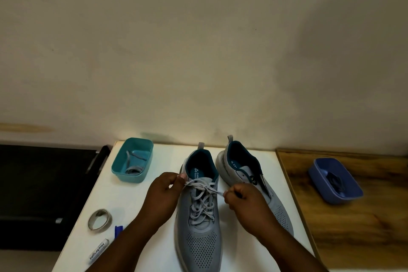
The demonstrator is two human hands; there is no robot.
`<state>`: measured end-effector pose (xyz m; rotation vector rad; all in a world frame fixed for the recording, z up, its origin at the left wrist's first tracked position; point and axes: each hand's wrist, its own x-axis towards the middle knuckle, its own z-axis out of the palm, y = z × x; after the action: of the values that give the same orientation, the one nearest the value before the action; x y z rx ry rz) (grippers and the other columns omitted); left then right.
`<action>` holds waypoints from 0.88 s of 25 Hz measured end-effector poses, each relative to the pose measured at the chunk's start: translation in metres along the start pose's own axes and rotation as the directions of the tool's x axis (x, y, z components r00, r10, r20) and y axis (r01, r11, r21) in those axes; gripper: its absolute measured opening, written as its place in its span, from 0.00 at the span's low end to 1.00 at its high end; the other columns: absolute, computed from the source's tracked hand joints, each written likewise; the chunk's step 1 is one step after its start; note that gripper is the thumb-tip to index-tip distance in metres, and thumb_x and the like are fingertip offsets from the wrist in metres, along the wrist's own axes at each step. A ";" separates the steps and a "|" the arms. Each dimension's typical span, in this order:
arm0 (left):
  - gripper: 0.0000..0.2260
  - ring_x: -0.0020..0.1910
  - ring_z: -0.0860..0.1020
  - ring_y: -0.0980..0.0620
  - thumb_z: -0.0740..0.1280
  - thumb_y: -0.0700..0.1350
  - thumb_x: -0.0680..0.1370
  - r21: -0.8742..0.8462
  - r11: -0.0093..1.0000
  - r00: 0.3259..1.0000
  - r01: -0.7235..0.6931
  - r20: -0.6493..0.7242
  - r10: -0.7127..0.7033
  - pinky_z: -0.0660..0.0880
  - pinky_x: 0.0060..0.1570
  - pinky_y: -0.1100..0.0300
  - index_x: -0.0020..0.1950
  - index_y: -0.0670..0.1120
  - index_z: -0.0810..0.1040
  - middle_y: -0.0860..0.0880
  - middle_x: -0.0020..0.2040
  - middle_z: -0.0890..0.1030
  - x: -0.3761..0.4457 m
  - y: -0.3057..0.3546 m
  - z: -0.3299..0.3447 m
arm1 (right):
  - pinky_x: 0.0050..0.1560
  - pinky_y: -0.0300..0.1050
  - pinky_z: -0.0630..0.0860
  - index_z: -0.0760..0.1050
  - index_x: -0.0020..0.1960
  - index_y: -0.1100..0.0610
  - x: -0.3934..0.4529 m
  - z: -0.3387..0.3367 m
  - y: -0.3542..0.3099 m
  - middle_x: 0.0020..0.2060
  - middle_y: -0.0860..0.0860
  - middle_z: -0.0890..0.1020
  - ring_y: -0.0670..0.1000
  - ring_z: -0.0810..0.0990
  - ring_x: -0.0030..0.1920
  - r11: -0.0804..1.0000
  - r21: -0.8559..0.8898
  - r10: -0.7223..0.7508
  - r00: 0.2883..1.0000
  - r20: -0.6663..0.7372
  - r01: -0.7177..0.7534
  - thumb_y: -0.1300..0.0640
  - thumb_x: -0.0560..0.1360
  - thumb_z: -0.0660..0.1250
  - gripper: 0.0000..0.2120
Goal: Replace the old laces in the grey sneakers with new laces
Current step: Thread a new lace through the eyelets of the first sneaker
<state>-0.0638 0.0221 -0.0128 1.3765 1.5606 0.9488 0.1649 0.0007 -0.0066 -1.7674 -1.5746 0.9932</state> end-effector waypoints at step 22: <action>0.16 0.41 0.77 0.51 0.64 0.49 0.83 -0.233 0.928 0.954 0.290 -0.012 -0.301 0.72 0.41 0.59 0.38 0.46 0.81 0.48 0.38 0.81 -0.001 0.024 0.004 | 0.40 0.44 0.71 0.78 0.36 0.57 -0.007 -0.010 -0.017 0.31 0.51 0.78 0.48 0.74 0.35 0.963 0.157 0.214 0.975 0.050 -0.220 0.59 0.78 0.66 0.12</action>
<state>-0.0512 0.0241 0.0074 0.9329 1.5840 0.9449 0.1630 -0.0029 0.0137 -1.8450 -1.2971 1.2225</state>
